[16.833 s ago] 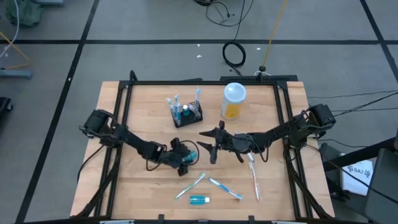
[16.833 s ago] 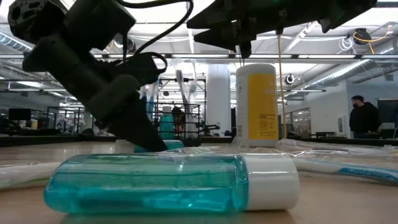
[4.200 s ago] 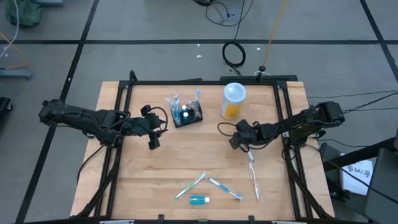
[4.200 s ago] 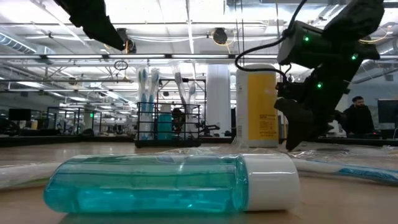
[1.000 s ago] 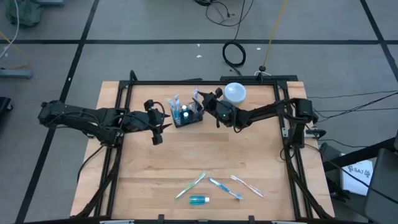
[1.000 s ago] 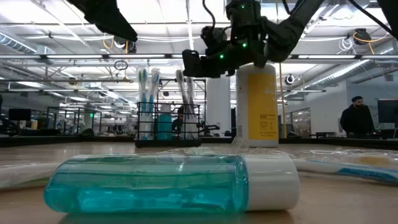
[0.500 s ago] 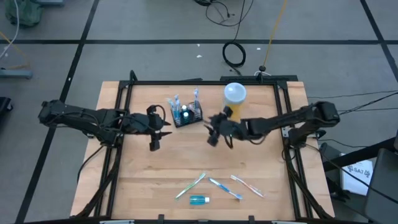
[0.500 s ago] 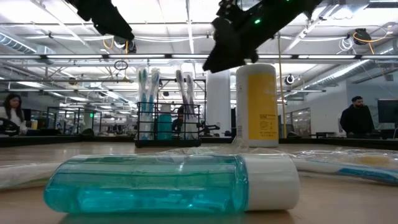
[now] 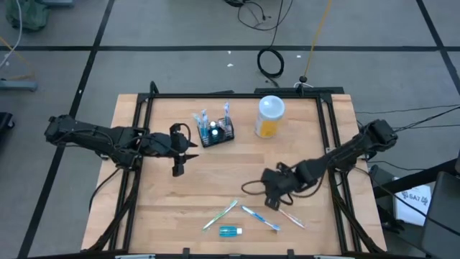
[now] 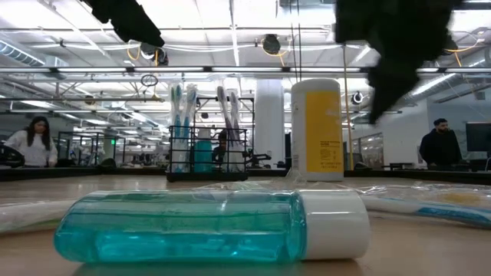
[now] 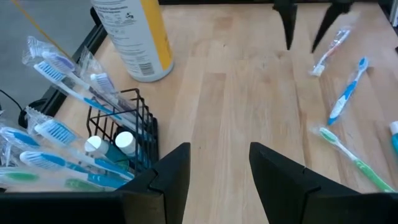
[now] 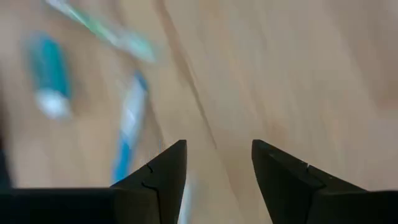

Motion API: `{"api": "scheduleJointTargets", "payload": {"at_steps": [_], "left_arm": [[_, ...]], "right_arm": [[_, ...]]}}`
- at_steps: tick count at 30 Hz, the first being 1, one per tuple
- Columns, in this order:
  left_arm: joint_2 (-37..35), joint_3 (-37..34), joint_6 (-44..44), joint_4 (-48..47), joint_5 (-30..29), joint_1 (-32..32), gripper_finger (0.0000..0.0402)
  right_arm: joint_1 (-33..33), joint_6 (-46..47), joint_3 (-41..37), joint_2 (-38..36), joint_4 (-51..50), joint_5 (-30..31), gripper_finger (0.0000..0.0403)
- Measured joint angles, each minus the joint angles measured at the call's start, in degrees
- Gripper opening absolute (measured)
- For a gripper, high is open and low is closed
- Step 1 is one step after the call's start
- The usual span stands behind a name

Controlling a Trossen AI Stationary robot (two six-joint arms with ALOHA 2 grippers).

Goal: Pick & Place toothbrushing station
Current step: Put the orange toothbrush into the black mesh organizer

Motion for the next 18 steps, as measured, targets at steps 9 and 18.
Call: {"api": "scheduleJointTargets", "payload": {"at_steps": [9, 18], "left_arm": [[0.02, 0.0, -1.63, 1.41, 0.0, -0.04, 0.0173], [0.02, 0.0, -2.82, 1.8, 0.02, -0.04, 0.0173]], "right_arm": [[8.63, 18.54, -2.87, 1.02, 0.8, -7.15, 0.0173], [12.02, 18.91, -14.1, 1.04, 15.26, -5.88, 0.0173]]}}
